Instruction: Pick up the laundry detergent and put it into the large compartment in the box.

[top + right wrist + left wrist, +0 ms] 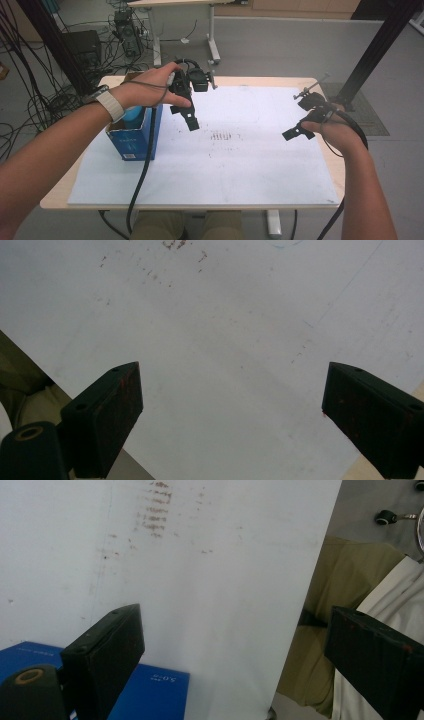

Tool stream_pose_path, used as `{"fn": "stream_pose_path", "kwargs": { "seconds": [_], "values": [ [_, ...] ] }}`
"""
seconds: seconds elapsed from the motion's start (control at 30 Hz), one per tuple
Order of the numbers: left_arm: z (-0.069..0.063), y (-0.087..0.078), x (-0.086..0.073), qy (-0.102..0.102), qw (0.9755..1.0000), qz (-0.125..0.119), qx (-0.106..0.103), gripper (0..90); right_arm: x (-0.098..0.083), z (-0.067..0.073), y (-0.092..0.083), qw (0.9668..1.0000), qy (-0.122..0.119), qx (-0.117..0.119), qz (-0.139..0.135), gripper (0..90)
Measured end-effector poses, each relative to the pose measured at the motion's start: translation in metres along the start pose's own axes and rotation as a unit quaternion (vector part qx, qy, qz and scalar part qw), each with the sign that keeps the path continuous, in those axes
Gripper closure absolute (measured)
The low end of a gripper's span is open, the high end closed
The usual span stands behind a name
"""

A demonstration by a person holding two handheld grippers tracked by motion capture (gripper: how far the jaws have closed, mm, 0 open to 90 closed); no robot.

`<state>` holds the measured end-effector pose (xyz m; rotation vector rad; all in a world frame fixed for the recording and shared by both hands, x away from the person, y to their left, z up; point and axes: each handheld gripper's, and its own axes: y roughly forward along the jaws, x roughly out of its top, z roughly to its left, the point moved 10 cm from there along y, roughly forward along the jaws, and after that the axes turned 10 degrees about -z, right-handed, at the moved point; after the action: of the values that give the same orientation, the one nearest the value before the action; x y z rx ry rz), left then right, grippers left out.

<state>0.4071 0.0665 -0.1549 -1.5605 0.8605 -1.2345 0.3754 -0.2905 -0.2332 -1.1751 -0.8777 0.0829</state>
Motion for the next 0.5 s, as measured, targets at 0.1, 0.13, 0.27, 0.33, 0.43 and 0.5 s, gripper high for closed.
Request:
{"fn": "stream_pose_path", "kwargs": {
  "seconds": [0.1, 0.13, 0.27, 0.33, 0.43, 0.5],
  "values": [
    [0.0002, 0.0009, 0.0000, 0.000, 1.0000, 0.002, 0.002, 9.8, -0.0004, -0.0004, 0.0005, 1.0000, -0.001, 0.001, -0.001, 9.3],
    [0.0002, 0.0012, 0.0000, -0.001, 1.0000, 0.002, 0.003, 9.8, -0.0006, -0.0006, 0.0006, 1.0000, -0.001, 0.001, -0.001, 9.2],
    [0.0005, 0.0025, 0.0001, -0.003, 1.0000, 0.004, 0.005, 9.9, -0.0008, -0.0008, 0.0007, 1.0000, 0.000, 0.000, -0.001, 9.2],
    [0.0005, 0.0030, 0.0000, -0.003, 1.0000, 0.003, 0.006, 9.9, -0.0010, -0.0009, 0.0007, 1.0000, 0.000, 0.001, -0.001, 9.2],
    [0.0003, 0.0033, 0.0001, -0.003, 1.0000, 0.003, 0.008, 9.9, -0.0014, -0.0011, 0.0005, 1.0000, 0.000, 0.001, -0.002, 9.2],
    [0.0003, 0.0036, 0.0002, -0.004, 0.9999, 0.004, 0.010, 9.9, -0.0018, -0.0014, 0.0004, 1.0000, -0.001, 0.000, -0.003, 9.2]
  ]
}}
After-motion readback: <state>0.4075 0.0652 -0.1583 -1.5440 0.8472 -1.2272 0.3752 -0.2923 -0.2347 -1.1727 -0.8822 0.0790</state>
